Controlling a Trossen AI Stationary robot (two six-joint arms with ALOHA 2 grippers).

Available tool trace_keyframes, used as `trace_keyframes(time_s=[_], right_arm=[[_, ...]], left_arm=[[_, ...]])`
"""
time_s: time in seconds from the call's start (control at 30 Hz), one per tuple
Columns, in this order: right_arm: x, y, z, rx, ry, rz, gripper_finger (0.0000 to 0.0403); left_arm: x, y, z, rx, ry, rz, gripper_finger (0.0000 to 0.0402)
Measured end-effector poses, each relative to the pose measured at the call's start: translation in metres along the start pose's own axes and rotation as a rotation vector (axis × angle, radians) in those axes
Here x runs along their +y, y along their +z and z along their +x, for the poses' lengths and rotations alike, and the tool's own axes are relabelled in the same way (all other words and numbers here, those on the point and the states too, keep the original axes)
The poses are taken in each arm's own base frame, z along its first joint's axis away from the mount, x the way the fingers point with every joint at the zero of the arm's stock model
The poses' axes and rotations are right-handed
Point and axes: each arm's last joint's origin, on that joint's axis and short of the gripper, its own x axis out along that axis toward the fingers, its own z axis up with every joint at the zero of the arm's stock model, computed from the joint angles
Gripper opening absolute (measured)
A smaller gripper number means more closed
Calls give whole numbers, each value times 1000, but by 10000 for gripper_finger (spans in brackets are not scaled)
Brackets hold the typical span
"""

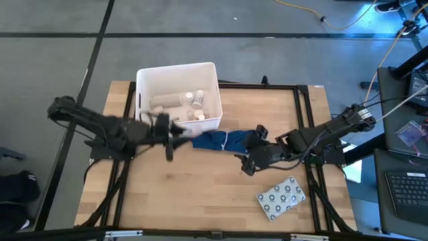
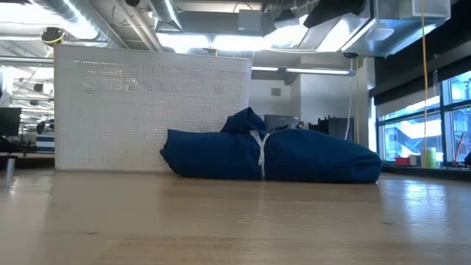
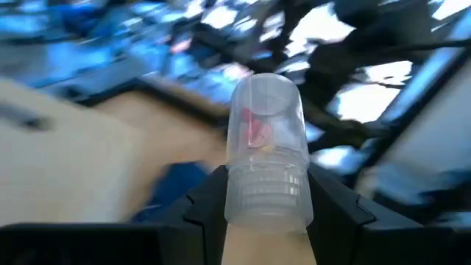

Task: Pick & place medical supplies in basket/bin
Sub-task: Put the transparent pill bottle into the white container

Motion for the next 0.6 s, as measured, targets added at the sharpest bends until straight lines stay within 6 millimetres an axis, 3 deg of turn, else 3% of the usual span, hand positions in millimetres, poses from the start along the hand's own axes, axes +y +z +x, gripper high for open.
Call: trace_keyframes(time_s=[0.17, 0.3, 0.47, 0.6], right_arm=[[-16, 9, 9, -1, -52, -12, 310], [-30, 16, 18, 25, -67, 16, 310], [-48, 19, 26, 133, -9, 10, 310], [-58, 23, 30, 147, -10, -23, 310]], left_arm=[[22, 57, -7, 154, 215, 48, 138], [44, 83, -10, 326, 347, 35, 137], [80, 89, 1, 597, 479, 14, 137], [109, 83, 22, 810, 459, 13, 137]])
